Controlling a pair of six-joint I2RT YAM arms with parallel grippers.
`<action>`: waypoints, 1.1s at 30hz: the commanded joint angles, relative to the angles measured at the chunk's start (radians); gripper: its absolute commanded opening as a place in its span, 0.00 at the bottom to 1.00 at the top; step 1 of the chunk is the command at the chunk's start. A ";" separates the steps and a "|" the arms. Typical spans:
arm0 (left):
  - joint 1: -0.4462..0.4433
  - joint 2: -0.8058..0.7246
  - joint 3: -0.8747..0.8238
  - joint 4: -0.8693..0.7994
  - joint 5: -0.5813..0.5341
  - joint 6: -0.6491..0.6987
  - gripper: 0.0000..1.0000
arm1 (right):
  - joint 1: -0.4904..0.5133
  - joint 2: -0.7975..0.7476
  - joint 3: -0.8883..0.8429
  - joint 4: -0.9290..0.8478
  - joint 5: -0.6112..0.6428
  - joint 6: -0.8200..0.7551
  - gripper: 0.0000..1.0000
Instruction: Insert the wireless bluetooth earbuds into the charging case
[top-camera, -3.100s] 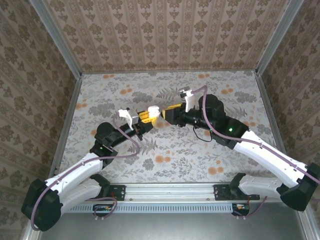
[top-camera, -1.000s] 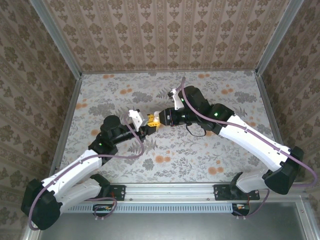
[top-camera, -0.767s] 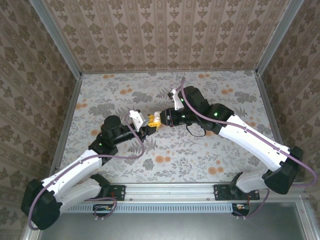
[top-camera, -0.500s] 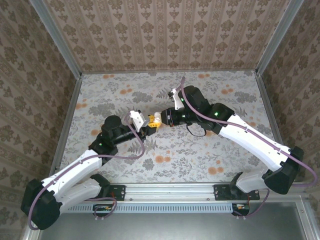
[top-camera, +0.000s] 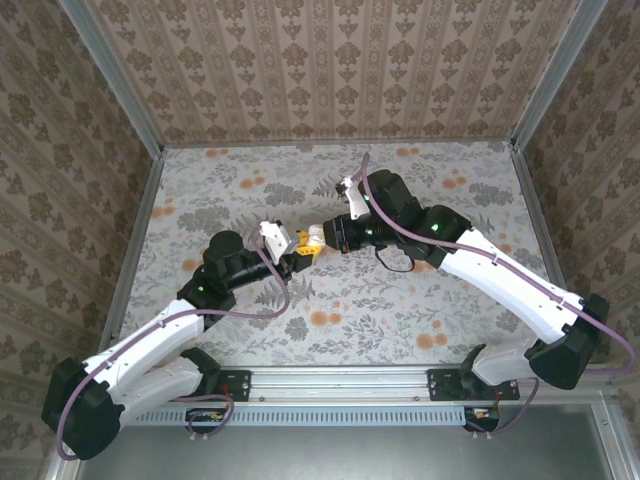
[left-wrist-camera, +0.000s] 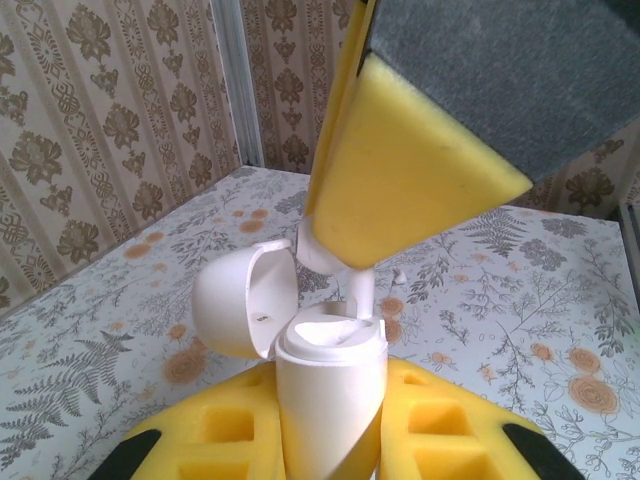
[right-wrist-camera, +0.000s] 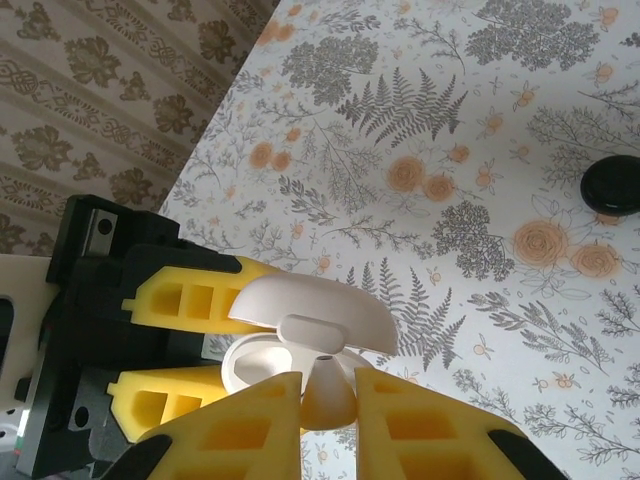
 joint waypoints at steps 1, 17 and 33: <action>-0.002 -0.009 0.005 0.035 0.037 -0.021 0.00 | -0.007 -0.051 0.006 -0.001 -0.009 -0.078 0.17; 0.015 -0.018 -0.009 0.107 0.135 -0.091 0.00 | -0.028 -0.098 0.006 0.005 -0.146 -0.216 0.16; 0.015 0.006 0.005 0.124 0.192 -0.106 0.00 | -0.028 -0.084 -0.021 0.023 -0.189 -0.309 0.16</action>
